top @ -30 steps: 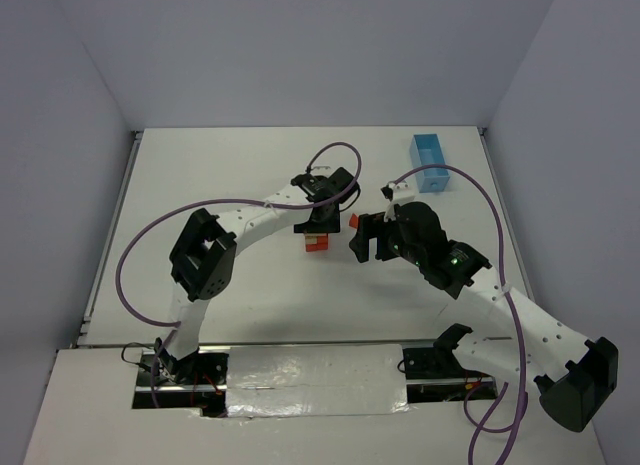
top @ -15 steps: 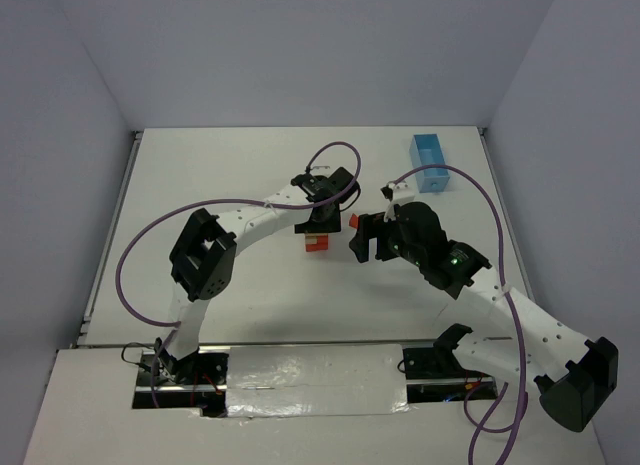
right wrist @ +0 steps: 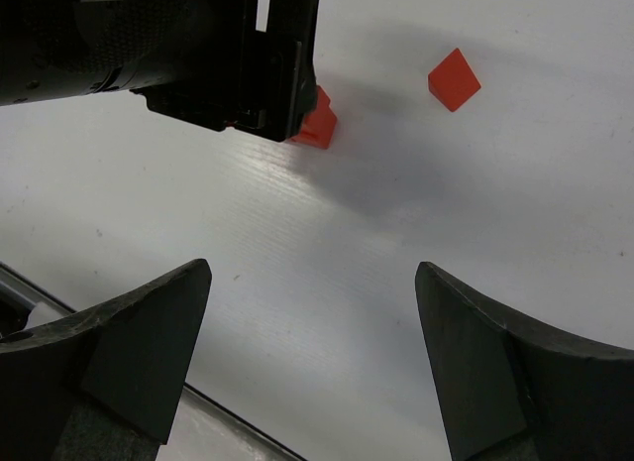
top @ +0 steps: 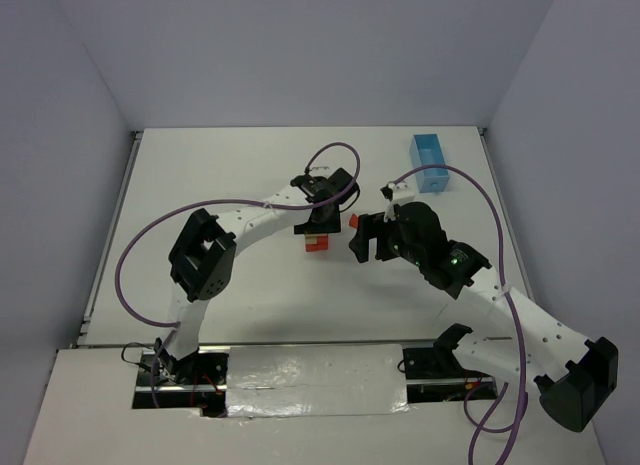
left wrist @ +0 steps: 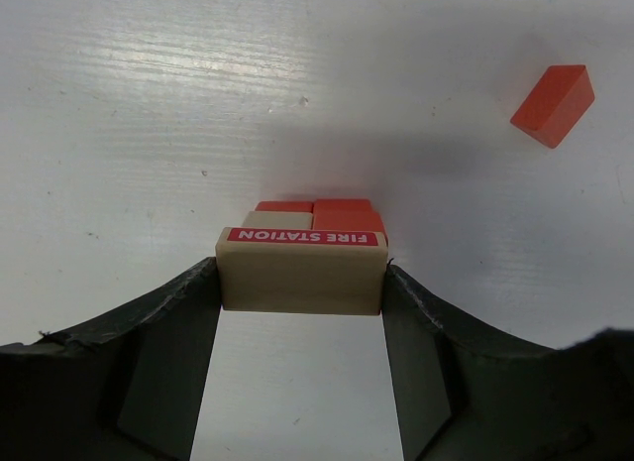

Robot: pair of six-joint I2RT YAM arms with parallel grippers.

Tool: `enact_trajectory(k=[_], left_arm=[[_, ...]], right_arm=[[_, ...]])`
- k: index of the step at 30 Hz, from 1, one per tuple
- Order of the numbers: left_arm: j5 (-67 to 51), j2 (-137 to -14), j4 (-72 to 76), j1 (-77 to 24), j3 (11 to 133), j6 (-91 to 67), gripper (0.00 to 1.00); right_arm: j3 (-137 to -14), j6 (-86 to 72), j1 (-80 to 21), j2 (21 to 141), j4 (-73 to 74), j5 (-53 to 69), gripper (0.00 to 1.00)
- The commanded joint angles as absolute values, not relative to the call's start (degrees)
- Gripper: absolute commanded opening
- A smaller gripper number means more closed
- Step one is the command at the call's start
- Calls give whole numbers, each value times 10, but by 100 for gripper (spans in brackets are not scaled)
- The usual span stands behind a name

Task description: Build the wood block tower

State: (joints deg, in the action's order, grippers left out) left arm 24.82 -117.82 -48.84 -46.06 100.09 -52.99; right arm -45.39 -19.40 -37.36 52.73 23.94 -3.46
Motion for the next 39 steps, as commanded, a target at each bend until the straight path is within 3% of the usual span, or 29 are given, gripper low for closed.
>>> enact_trajectory(k=[1,15,17,27,30,35,39], left_arm=[[256,-1150,-490,-463,991,-542,72],[266,-1144,-497,-463,992,-548,91],[271,-1133,-491,-463,985,-547,100],[306,-1039,-465,-463,1004,-511,100],[320,-962,-450,-462,983,-492,100],[323,-853,-446,-461,917,-460,100],[271,-711,-406,-461,792,-397,99]], right_arm=[[-451,-186,-379,519,218,-27,91],[-451,-186,-380,519,218,-30,91],[-451,-187,-380,518,218,-32,91],[-438,-191,-376,482,201,-56,92],[-436,-192,-365,478,199,-62,95],[-488,-192,-312,568,228,-51,98],[-542,-129,-243,761,213,1,96]])
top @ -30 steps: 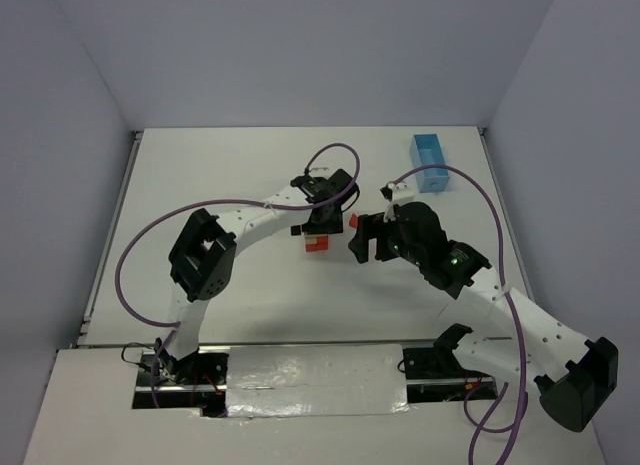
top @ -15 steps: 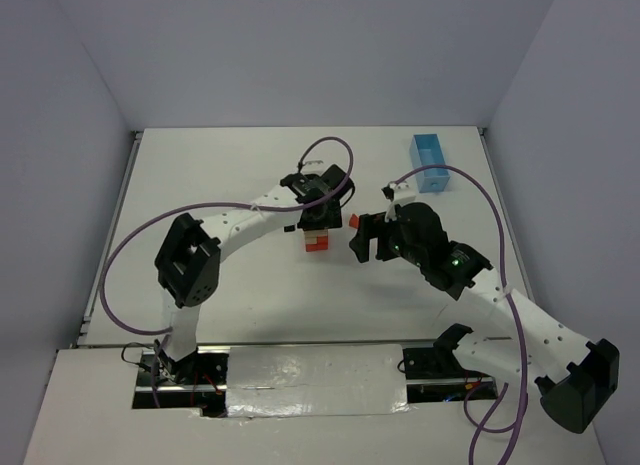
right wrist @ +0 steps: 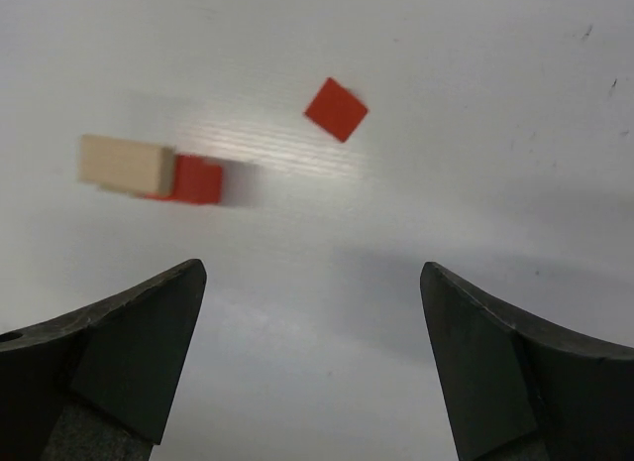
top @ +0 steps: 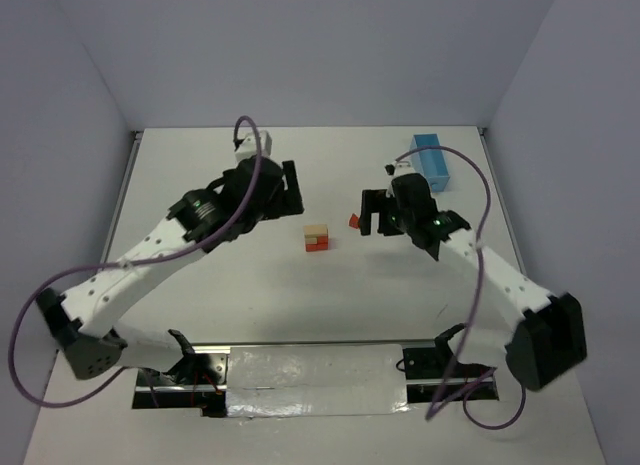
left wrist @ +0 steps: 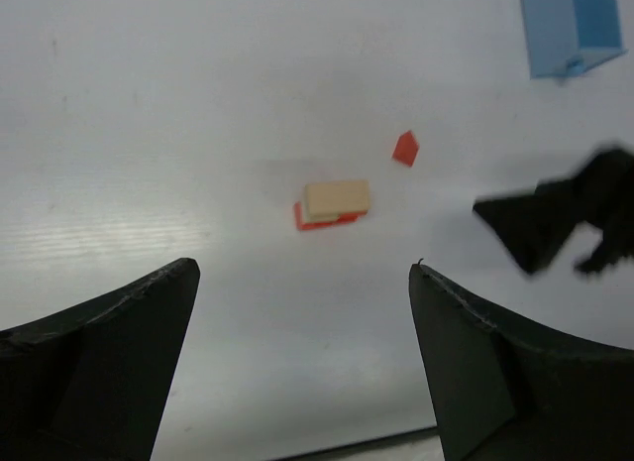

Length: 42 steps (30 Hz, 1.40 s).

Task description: Build the wood block tower

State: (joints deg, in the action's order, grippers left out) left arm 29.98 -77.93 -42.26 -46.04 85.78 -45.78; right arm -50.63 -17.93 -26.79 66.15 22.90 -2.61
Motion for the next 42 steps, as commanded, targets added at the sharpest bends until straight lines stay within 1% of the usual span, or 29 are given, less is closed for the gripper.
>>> enact_trajectory(k=[1,2,3,5,6,8,9,10,13,14,17,19,22,24,25,26,29,31,32,33,34,36,37,40,41,42], left_arm=[[262,-687,-403,-461,772,-381,99],[256,-661,-401,-461,748,-377,99],[253,-615,-399,-461,704,-371,100],[235,-577,-385,-459,663,-335,100],[231,-550,-384,-459,631,-325,99],[224,-531,-391,-455,598,-302,99],[223,-518,-389,-455,585,-295,100],[222,-512,-386,-454,575,-283,99],[219,-513,-395,-453,576,-282,100],[216,-511,-392,-453,575,-280,99],[199,-504,-386,-453,570,-274,99],[193,-500,-383,-453,566,-273,100],[194,-497,-382,-453,566,-273,100],[194,-497,-383,-453,566,-274,99],[194,-498,-382,-454,565,-275,100],[194,-499,-382,-453,565,-278,99],[193,-508,-385,-453,563,-282,100],[192,-512,-383,-453,563,-285,100],[192,-513,-383,-454,562,-286,100],[192,-513,-382,-454,562,-287,99],[193,-516,-381,-454,562,-288,100],[192,-517,-378,-453,563,-292,99],[189,-519,-371,-454,563,-293,99],[159,-526,-353,-453,565,-292,100],[143,-526,-327,-453,564,-285,100],[100,-526,-310,-454,563,-278,100]], right_arm=[[-556,-115,-237,798,210,-1,96],[-601,-101,-233,833,221,-15,95],[-625,-88,-228,905,228,-31,95],[-693,-55,-218,972,247,-44,95],[-721,-45,-214,1032,262,-19,94],[-765,-7,-207,1083,271,7,93],[-774,12,-207,1092,271,64,93],[-793,39,-209,1102,276,86,92],[-841,73,-210,1154,306,106,92],[-854,81,-210,1166,316,99,91],[-889,126,-210,1199,364,104,85],[-888,134,-210,1201,365,113,85],[-886,107,-213,1197,349,104,83],[-868,69,-222,1190,332,77,80],[-863,51,-225,1184,328,41,71],[-858,31,-228,1181,322,25,66],[-824,-20,-228,1172,287,15,56],[-824,-24,-228,1175,287,13,50],[-825,-25,-228,1176,288,13,42],[-825,-25,-229,1174,287,11,38],[-827,-30,-229,1169,292,7,23],[-818,-39,-229,1154,284,13,18],[-810,-45,-229,1142,277,18,13],[-774,-60,-225,1064,251,63,10],[-760,-70,-224,1005,242,81,10],[-733,-77,-221,973,226,97,11]])
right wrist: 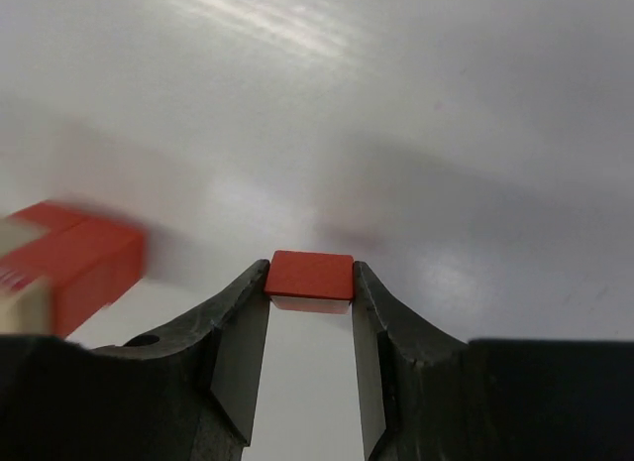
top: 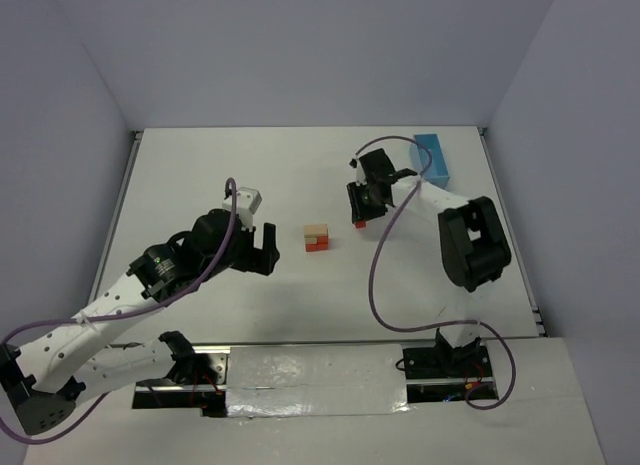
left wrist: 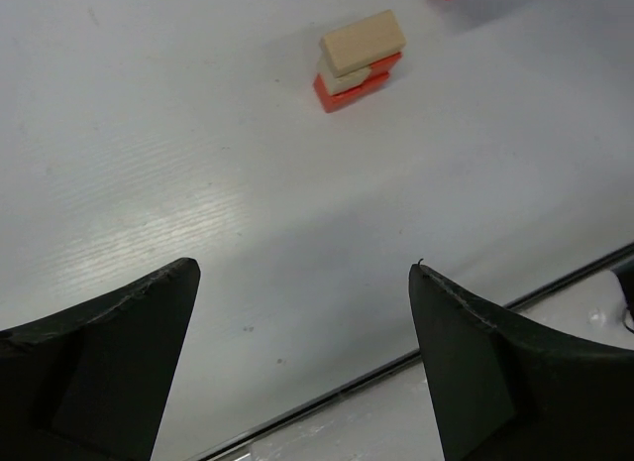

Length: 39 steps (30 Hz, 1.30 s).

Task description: Build the wood block tower

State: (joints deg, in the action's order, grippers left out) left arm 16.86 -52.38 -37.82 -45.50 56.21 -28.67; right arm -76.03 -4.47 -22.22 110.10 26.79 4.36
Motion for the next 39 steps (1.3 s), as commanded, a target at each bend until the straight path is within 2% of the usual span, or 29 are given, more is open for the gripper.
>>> enact_trajectory(k=[1,3,7,8,9,11,13,16,20,22,26,29,34,39], left_arm=[[78,-526,-292,-454,559,-274,100],[27,-520,-230,-456,553,-258,100],[4,-532,-128,-462,541,-236,99],[-8,-546,-120,-464,551,-242,99],[-44,-561,-107,-465,575,-246,99],[-103,-594,-76,-470,592,-260,99],[-176,-593,7,-478,580,-258,99],[-174,-573,48,-518,564,-186,100],[-179,-562,75,-525,545,-149,100],[-232,-575,96,-526,548,-160,99],[-266,-598,151,-541,537,-177,96],[-241,-602,179,-555,530,-178,94],[-270,-581,278,-567,505,-200,90],[-277,-597,296,-578,518,-200,84]], right_arm=[[-717,-83,-215,940,218,138,11],[-665,-109,-205,837,190,190,11],[-569,-152,-193,685,109,353,13],[-520,-162,-192,657,75,457,13],[-496,-183,-192,599,2,502,13],[-436,-209,-186,552,-107,596,12],[-423,-258,-185,524,-139,662,10],[-426,-286,-182,499,-143,668,10],[-410,-300,-183,432,-178,664,10],[-401,-301,-183,394,-187,659,10],[-358,-373,-183,337,-325,647,10],[-338,-416,-185,319,-391,639,10],[-323,-457,-185,309,-460,617,10],[-325,-485,-189,309,-512,597,10]])
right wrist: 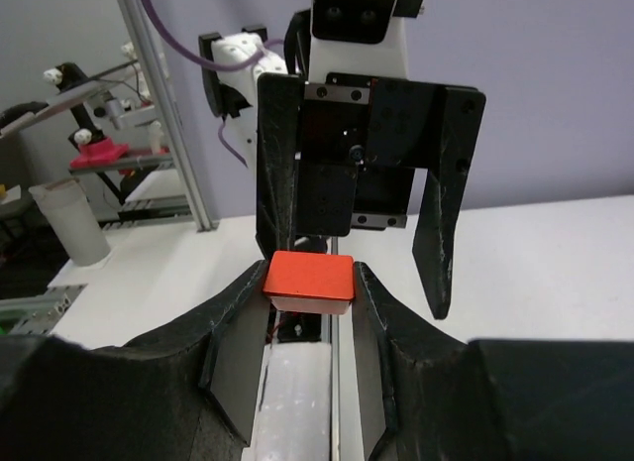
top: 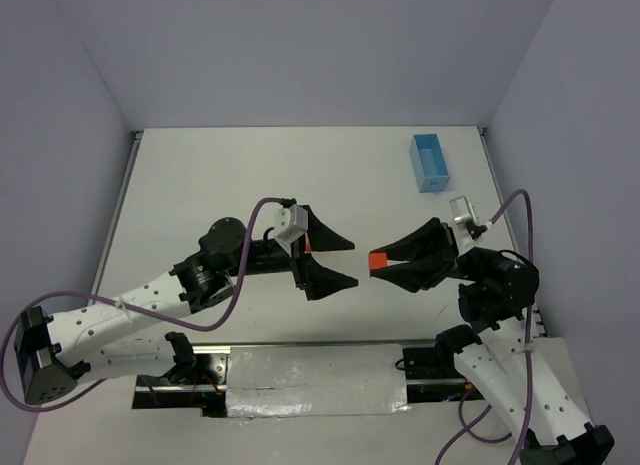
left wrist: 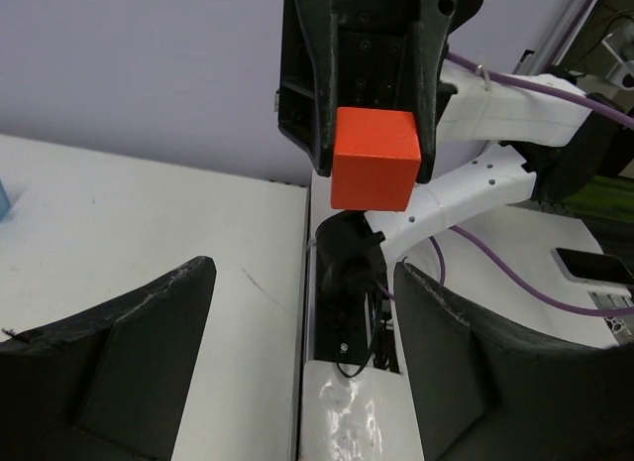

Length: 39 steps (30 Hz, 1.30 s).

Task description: Build the wood block tower

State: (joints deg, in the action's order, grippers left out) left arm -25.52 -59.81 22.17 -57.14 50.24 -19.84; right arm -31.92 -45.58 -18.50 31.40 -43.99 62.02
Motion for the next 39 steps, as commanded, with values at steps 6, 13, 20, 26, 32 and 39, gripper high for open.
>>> enact_trajectory(k=[6,13,20,26,32,39], left_arm=[[-257,-606,318,-584,515,-204,84],[-250,-611,347,-591,516,-197,87],[-251,-629,360,-597,526,-200,89],[-244,-628,374,-598,528,-205,88],[-240,-621,378,-598,527,-207,85],[-233,-619,370,-599,530,-204,86]], right_arm=[[-302,-511,-194,309,-560,569,11],[-294,-535,-205,325,-599,541,11],[-294,-523,-218,335,-598,526,12],[-289,-486,-243,339,-575,511,12],[-289,-462,-249,342,-550,504,12],[-280,-442,-256,348,-537,500,13]])
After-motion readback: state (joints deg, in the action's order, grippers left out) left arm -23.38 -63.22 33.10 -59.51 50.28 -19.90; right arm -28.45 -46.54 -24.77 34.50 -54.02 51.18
